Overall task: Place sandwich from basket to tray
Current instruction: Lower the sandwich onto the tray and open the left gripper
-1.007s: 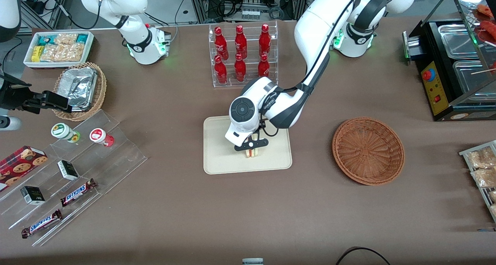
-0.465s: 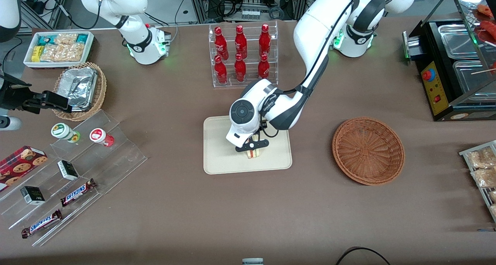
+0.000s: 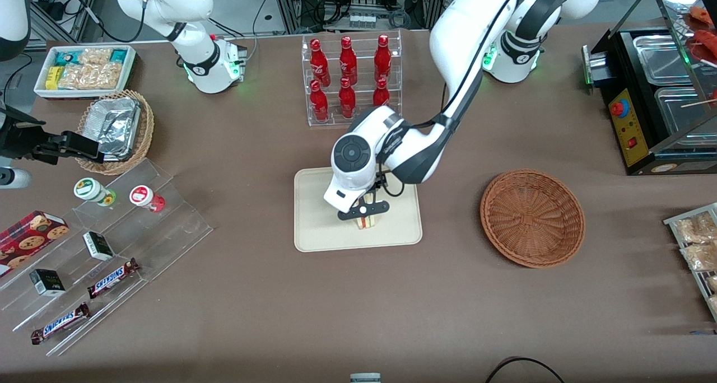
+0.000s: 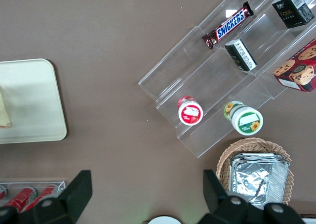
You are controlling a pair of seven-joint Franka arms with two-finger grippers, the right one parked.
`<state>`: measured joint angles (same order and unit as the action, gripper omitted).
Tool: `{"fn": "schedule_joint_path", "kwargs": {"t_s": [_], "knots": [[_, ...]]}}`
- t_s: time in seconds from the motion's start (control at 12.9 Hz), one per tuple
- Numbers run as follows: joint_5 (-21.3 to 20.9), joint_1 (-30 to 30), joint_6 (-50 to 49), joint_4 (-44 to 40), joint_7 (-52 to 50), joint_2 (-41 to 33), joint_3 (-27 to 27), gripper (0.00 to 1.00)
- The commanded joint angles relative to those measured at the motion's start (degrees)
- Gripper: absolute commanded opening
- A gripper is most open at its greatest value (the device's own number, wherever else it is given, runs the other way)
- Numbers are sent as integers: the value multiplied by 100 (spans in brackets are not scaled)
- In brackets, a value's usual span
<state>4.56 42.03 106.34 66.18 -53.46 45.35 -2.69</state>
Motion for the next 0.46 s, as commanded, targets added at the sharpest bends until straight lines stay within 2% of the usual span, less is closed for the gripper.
{"fn": "schedule_joint_path", "kwargs": {"t_s": [0.0,0.15,0.39], "knots": [[-25,-255,-455,-184,-33,-385,-21,100],[-60,-300,-614,-176,508,-718,31,100],[-95,-931,-1237,78,1327,-1263,40,100]]}}
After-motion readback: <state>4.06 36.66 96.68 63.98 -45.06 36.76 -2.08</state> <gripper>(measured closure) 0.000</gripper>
